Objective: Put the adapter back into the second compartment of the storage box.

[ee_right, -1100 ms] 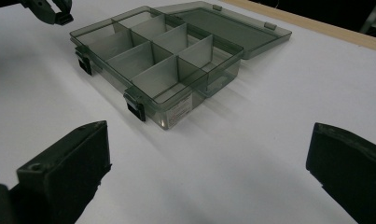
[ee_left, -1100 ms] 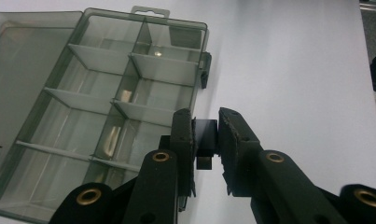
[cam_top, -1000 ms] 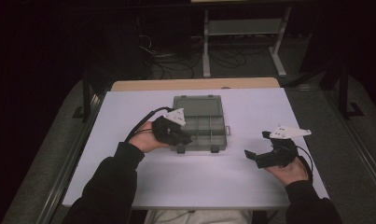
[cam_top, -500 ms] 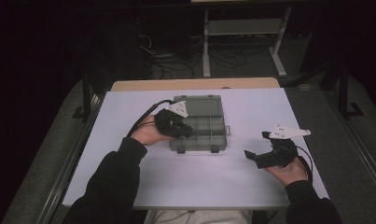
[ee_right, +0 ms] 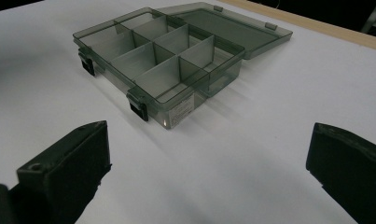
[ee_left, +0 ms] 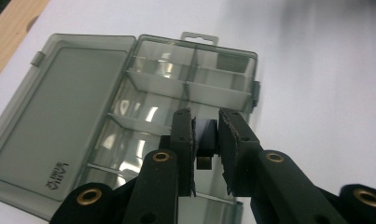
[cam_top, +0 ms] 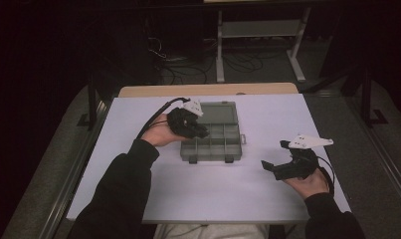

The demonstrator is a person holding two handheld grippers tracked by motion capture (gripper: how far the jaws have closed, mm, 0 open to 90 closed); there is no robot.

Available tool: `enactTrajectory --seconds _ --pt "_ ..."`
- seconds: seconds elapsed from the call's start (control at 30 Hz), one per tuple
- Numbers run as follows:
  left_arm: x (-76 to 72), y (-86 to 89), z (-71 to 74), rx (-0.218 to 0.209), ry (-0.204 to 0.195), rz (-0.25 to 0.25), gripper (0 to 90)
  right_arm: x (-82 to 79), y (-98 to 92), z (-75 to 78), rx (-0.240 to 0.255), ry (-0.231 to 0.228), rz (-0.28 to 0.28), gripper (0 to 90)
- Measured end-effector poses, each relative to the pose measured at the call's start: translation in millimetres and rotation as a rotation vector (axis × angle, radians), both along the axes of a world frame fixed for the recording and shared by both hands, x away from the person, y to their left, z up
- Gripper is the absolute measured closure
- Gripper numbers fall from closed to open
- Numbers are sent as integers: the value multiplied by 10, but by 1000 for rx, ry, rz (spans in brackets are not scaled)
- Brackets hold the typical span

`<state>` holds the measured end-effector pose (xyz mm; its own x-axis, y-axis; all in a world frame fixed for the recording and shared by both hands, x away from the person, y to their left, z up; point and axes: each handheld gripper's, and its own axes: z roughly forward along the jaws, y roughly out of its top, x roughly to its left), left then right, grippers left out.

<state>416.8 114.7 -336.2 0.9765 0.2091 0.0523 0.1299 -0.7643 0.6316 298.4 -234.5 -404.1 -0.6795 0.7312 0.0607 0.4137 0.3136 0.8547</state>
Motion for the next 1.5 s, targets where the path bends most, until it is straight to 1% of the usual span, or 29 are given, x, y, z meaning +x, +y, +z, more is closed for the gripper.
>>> enactTrajectory --seconds 0.03,0.13,0.27,0.47,0.53,0.57,0.6,0.7,0.8,0.87,0.9,0.97,1.1,1.17,1.2,1.23,1.27,1.3,1.33,1.4,1.5 --pt "44 -6 2 -8 1 12 762 -5 -1 2 2 -1 -1 0" --pt "78 -12 -5 -14 -3 22 762 -3 -3 2 3 0 0 0" --pt "126 -18 -52 2 -4 44 762 -1 -2 1 1 0 1 0" --pt "233 1 -130 4 9 86 762 -3 1 0 1 2 2 0" --pt "260 5 -154 2 11 91 762 -3 1 -2 1 4 2 0" --pt "277 11 -165 9 8 89 762 -3 1 -2 1 4 2 0" --pt "286 12 -176 3 13 95 762 -3 1 -2 1 4 2 0" --pt "311 21 -195 1 16 101 762 -2 1 -3 1 6 2 0" --pt "369 37 -250 -12 26 118 762 2 4 -8 -3 6 4 0" --pt "382 39 -259 -11 27 118 762 1 5 -8 -2 6 5 0" --pt "416 45 -284 -35 33 127 762 2 5 -8 -2 6 5 0" --pt "448 39 -305 -62 37 134 762 4 5 -10 -3 7 7 0" --pt "483 5 -351 -65 39 133 762 3 11 -13 -6 10 8 0" --pt "509 -21 -416 -49 51 142 762 3 10 -13 -6 11 7 0" --pt "518 -29 -447 -37 52 144 762 2 8 -13 -5 12 7 0" --pt "518 -29 -447 -37 52 144 762 2 7 -13 -5 12 8 0" --pt "529 -39 -489 -25 56 145 762 2 6 -13 -5 12 7 0" --pt "529 -39 -489 -25 56 145 762 2 6 -13 -5 12 7 0" --pt "541 -43 -534 -21 66 152 762 1 6 -13 -6 13 7 0" --pt "558 -47 -580 2 74 158 762 2 6 -15 -7 13 7 0" --pt "567 -52 -610 15 82 160 761 5 11 -22 -10 15 9 0"
